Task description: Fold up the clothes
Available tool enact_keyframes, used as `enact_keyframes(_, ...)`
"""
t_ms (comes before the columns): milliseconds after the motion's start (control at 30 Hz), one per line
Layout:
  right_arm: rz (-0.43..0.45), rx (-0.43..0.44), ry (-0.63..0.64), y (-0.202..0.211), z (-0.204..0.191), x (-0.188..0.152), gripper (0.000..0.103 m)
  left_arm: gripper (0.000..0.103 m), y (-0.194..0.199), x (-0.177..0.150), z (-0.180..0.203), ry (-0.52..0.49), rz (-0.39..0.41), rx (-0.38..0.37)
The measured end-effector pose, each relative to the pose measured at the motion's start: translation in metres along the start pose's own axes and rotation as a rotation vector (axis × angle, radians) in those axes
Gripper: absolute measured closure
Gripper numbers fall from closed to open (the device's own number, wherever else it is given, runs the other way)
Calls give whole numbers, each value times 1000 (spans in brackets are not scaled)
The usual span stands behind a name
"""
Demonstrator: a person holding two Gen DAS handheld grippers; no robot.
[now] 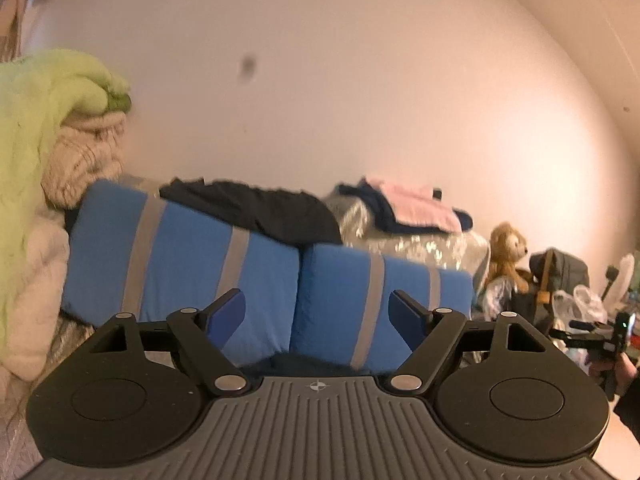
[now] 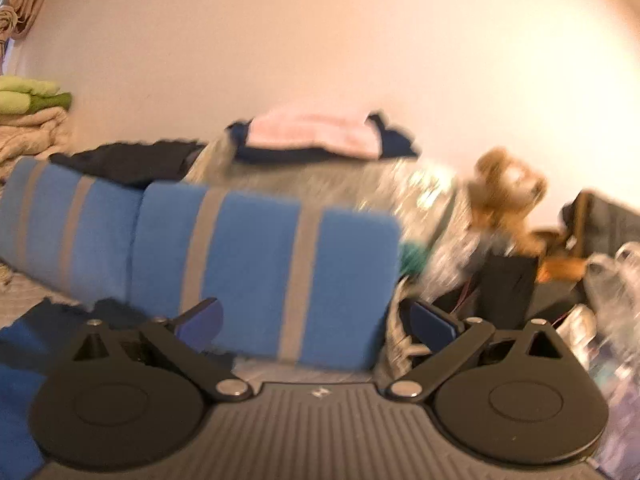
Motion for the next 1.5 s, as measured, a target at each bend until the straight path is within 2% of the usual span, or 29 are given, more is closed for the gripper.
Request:
enact_keyframes(167,43,-43,-44,24,31,25,0,24,24,28,5,13,45,14)
enact_keyframes(333,110,-71,-69,67,62,54,0,23,61,56,20,-49,90,43)
enact_keyframes(500,135,-52,-95,112,83,68,0,22,94,57,35,-130,65,73)
enact_keyframes(633,102,-5,-58,140,80,62,0,21,114,41,33,-183,-4,114)
enact_keyframes(833,40,98,-8,156,44,19,0,18,108,-23,5,-150,-115,116)
enact_keyframes(1033,-12,177,35,144,-7,-34,0,18,77,-99,-29,-90,-218,103)
enact_keyframes(1267,-67,235,57,129,-48,-75,0,19,53,-168,-71,1,-320,92)
enact_keyframes(1367,-87,257,50,123,-61,-86,0,19,51,-189,-92,87,-371,86)
enact_keyframes(1500,-106,280,53,116,-74,-92,0,19,50,-213,-123,288,-424,38)
Point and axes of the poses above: each gripper's, at about its wrist camera, not at the fingertips, and y roughly against the way its jaws point, z to its right, x to its top, the point moved 8 cm from there along -y, roughly the way its jaws point, and after that the axes turned 13 degrees about y, right-handed, at the moved point
